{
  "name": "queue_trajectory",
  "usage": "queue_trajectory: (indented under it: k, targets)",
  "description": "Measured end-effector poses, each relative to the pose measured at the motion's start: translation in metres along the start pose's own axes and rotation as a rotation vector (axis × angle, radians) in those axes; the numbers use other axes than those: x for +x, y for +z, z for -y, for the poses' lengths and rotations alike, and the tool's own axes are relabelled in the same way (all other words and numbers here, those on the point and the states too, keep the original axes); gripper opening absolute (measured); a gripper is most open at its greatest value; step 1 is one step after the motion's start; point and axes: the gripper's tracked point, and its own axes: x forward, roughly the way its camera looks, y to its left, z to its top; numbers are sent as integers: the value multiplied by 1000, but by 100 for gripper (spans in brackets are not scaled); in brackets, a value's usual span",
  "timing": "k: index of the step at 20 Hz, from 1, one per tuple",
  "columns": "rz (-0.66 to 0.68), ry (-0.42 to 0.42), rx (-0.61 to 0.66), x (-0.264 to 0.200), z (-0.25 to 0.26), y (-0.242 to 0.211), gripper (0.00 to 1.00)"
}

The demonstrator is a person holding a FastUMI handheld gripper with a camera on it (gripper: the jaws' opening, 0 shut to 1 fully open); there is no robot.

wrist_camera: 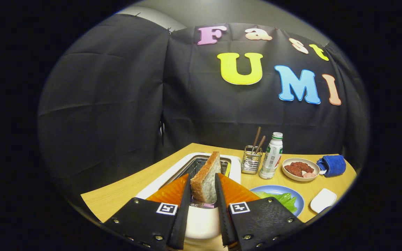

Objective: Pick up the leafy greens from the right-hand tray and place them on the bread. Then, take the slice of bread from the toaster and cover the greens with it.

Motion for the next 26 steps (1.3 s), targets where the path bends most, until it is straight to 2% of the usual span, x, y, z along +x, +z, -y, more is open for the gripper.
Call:
queue_trajectory:
  k: [3, 5, 7, 8, 9, 10, 17, 18, 20, 26]
  targets:
    - [-9, 2, -47, 12, 3, -3, 40]
    - [-13, -1, -40, 3, 1, 0, 28]
    - [-19, -9, -23, 11, 5, -3, 29]
    - [-17, -13, -21, 12, 7, -3, 19]
    - [-11, -10, -28, 15, 9, -1, 19]
    - [-3, 4, -40, 14, 8, 1, 9]
    - [1, 49, -15, 12, 12, 6, 9]
    - [1, 50, -28, 11, 13, 6, 3]
    - [14, 50, -27, 9, 12, 8, 3]
    - [93, 72, -19, -13, 14, 45, 2]
